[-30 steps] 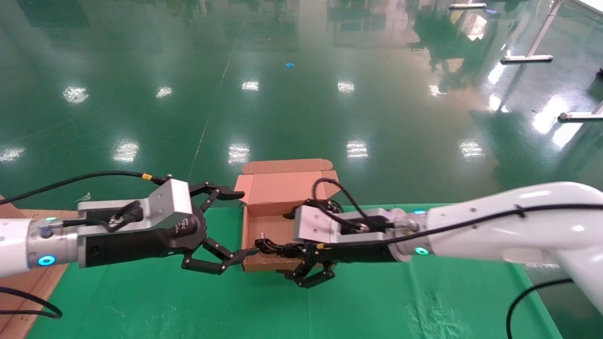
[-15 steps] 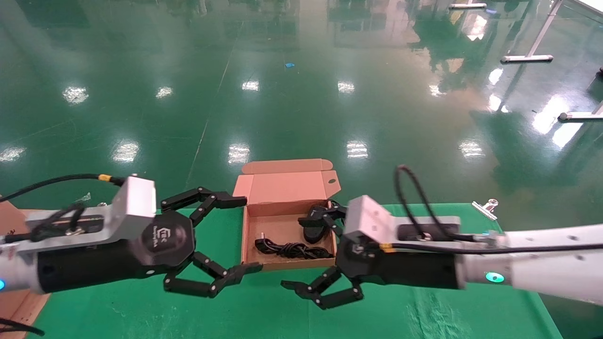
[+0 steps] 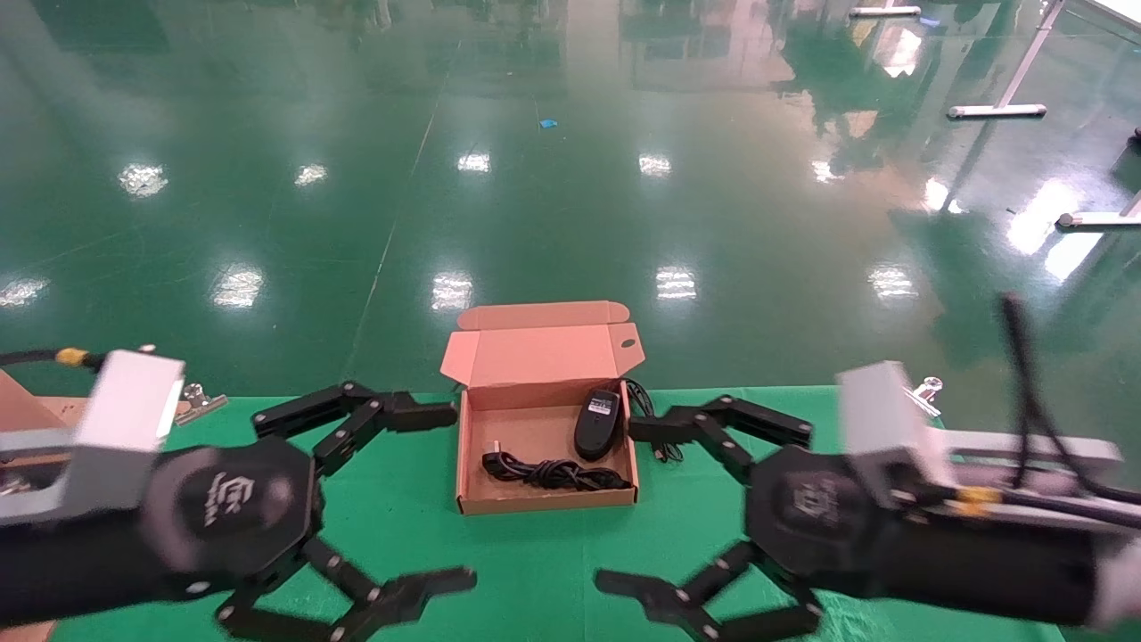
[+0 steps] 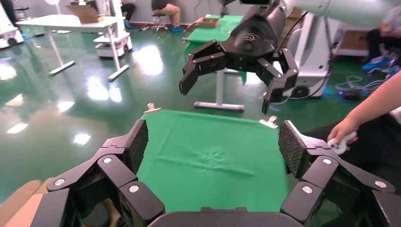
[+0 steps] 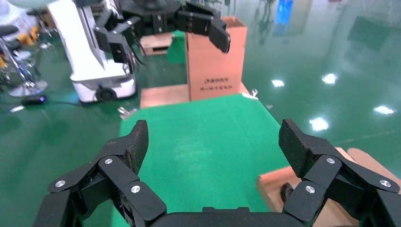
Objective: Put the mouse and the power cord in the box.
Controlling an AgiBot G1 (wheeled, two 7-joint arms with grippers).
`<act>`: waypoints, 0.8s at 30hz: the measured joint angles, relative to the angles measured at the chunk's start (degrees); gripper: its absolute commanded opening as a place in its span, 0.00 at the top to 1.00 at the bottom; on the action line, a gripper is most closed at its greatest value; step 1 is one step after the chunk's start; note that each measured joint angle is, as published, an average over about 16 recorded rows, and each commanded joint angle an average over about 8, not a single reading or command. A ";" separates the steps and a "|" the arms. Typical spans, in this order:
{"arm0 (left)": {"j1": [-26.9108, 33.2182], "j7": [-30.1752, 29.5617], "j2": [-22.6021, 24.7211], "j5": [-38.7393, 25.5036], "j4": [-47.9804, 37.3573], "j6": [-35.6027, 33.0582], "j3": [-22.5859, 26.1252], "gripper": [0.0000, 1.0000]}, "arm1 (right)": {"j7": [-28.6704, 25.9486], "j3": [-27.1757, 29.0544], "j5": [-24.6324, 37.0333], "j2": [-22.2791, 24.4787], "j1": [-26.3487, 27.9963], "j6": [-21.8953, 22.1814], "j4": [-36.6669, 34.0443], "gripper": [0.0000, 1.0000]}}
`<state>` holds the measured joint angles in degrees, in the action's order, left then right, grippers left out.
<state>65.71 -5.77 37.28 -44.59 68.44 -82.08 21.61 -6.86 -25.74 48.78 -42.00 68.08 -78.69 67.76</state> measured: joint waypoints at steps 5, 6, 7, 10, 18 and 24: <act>-2.23 -2.66 -1.21 1.47 2.77 -1.95 -3.02 0.00 | -1.87 4.70 -3.34 3.37 -3.15 -3.38 2.81 0.00; -2.60 -3.08 -1.41 1.71 3.23 -2.26 -3.53 0.00 | -2.20 5.58 -3.97 4.00 -3.74 -4.01 3.33 0.00; -2.94 -3.46 -1.60 1.93 3.65 -2.55 -4.00 0.00 | -2.51 6.40 -4.55 4.58 -4.28 -4.60 3.82 0.00; -3.75 -4.35 -2.03 2.47 4.65 -3.25 -5.11 0.00 | -3.26 8.45 -6.02 6.04 -5.66 -6.07 5.04 0.00; -4.48 -5.09 -2.42 3.00 5.53 -3.88 -6.11 0.00 | -4.08 10.81 -7.74 7.73 -7.28 -7.76 6.46 0.00; -4.43 -5.07 -2.40 3.01 5.44 -3.86 -6.01 0.00 | -4.03 10.62 -7.63 7.61 -7.17 -7.63 6.36 0.00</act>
<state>61.28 -10.84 34.88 -41.58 73.88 -85.94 15.60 -10.89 -15.12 41.16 -34.40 60.91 -86.33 74.12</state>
